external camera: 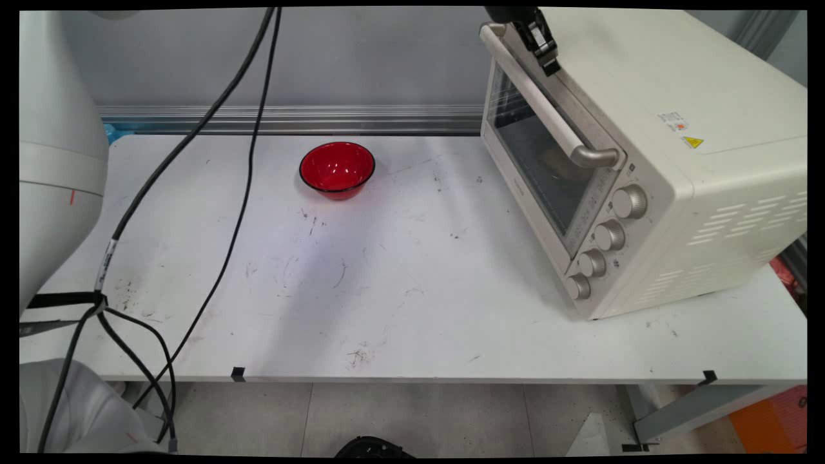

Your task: Open the oven

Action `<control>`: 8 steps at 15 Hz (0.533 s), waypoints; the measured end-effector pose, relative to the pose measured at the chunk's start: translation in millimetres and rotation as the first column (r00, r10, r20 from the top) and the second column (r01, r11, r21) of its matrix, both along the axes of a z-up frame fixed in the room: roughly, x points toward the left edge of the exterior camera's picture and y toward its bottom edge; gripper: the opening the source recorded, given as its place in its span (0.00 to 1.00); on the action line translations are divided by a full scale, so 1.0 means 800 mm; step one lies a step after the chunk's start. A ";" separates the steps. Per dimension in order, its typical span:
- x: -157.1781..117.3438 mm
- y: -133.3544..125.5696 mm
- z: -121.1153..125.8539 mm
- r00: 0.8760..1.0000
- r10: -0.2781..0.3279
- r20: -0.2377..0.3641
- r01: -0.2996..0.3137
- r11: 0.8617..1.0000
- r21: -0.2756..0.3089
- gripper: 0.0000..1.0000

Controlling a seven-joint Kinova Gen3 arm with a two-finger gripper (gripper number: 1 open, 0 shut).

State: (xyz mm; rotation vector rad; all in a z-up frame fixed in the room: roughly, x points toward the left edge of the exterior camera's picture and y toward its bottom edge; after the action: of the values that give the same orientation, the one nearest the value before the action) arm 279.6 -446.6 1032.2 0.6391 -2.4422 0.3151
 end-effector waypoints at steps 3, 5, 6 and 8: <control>-0.002 -0.002 -0.010 1.000 0.015 -0.002 -0.015 1.000 0.010 0.00; 0.008 -0.010 -0.016 1.000 0.026 -0.001 -0.026 0.999 0.018 0.00; 0.007 -0.009 -0.019 1.000 0.029 0.000 -0.029 0.999 0.022 0.00; 0.005 -0.009 -0.024 0.999 0.034 0.002 -0.034 0.999 0.030 0.00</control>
State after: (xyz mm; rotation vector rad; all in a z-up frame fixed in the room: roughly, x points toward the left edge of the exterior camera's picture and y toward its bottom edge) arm 284.0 -453.4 1013.1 0.6946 -2.4436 0.2930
